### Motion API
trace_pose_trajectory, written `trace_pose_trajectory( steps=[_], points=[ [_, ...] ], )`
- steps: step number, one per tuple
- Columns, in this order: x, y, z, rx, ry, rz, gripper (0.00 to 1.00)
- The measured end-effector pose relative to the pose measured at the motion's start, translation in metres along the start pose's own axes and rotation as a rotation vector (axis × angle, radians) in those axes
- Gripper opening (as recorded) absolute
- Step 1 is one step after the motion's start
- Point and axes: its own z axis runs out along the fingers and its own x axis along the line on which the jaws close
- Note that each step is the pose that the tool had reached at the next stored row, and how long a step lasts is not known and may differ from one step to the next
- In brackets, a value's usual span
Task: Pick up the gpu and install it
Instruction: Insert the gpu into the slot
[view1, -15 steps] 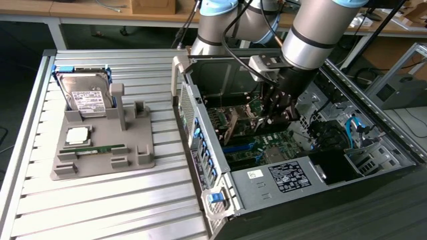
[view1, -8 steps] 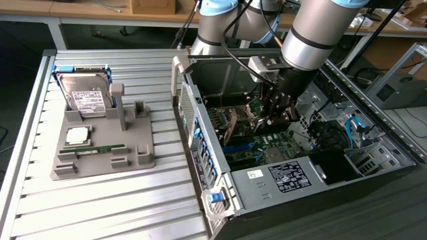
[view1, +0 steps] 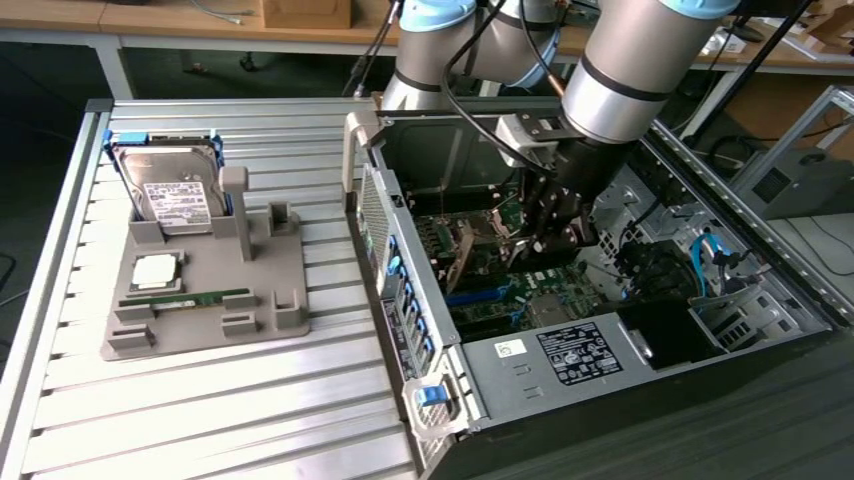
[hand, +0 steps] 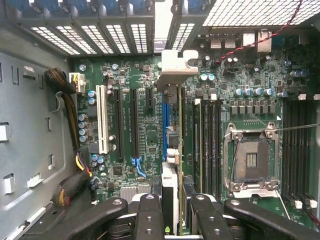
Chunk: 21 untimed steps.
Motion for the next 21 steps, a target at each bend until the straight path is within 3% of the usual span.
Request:
trace_pose_trajectory(
  steps=[21],
  points=[
    [0.0061, 0.0021, 0.0017, 0.0000, 0.0000, -0.001, 0.27]
  ],
)
